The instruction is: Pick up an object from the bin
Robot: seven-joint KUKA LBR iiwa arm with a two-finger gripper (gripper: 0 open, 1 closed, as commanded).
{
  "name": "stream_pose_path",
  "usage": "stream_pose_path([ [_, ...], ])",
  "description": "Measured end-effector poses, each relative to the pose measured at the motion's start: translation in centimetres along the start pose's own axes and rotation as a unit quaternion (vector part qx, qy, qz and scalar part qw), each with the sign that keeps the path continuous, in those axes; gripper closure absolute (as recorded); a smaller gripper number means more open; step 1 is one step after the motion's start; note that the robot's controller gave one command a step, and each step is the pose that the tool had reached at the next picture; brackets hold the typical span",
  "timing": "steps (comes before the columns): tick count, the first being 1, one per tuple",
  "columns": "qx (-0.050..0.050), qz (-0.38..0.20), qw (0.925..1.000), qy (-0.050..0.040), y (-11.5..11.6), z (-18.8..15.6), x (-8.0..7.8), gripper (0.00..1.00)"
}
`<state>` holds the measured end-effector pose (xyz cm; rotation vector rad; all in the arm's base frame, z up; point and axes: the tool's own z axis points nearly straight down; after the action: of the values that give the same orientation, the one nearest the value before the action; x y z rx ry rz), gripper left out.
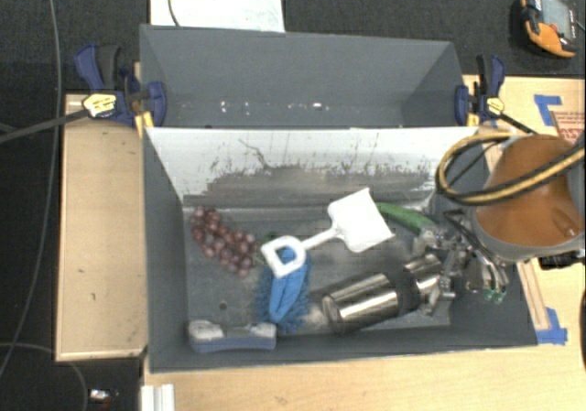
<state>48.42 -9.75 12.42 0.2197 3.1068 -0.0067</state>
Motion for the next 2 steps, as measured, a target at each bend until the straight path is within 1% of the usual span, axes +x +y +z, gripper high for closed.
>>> stream_pose_path([
  [1,0.000,-0.012,0.9999,-0.0034,1.1,5.4,-2.0,0.00],
  [2,0.001,-0.086,0.9963,-0.0035,0.6,5.4,-0.7,1.00],
])
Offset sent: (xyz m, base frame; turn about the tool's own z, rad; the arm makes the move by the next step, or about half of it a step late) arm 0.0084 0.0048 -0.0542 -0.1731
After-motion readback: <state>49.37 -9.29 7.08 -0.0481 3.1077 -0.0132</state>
